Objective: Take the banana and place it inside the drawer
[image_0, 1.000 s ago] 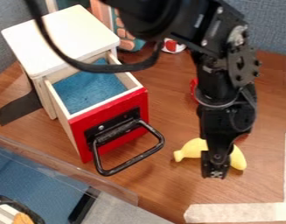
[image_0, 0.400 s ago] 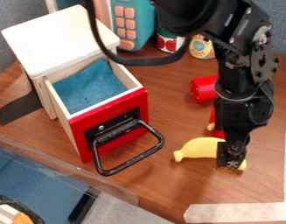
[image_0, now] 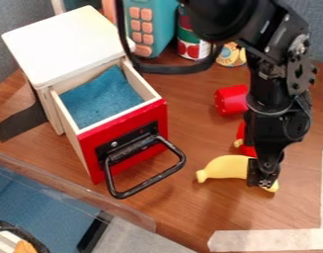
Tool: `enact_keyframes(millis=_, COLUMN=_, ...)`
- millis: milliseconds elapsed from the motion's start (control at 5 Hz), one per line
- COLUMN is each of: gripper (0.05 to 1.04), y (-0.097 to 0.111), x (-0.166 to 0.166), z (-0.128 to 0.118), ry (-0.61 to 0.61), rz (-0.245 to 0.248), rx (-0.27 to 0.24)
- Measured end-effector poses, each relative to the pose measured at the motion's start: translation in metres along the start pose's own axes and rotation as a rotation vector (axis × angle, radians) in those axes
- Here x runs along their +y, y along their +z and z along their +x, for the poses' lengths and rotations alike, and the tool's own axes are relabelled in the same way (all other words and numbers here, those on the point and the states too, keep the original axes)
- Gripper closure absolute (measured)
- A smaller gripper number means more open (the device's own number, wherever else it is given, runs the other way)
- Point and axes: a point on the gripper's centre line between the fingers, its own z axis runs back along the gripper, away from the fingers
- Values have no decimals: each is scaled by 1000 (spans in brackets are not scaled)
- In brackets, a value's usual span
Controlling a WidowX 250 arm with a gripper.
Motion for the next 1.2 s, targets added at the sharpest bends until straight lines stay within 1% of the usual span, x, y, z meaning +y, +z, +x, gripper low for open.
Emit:
enact_keyframes(millis=800, gripper=83, y=-28, x=0, z=-4, ry=3, rz=-21, rx=51)
enact_keyframes(millis=1000, gripper=112, y=-33, x=-1, z=-5, ry=-2, rz=-29, rx=56)
enact_keyframes(millis=1200, gripper=389, y=-35, x=3, z=-9, ry=15, rz=-33, rx=50)
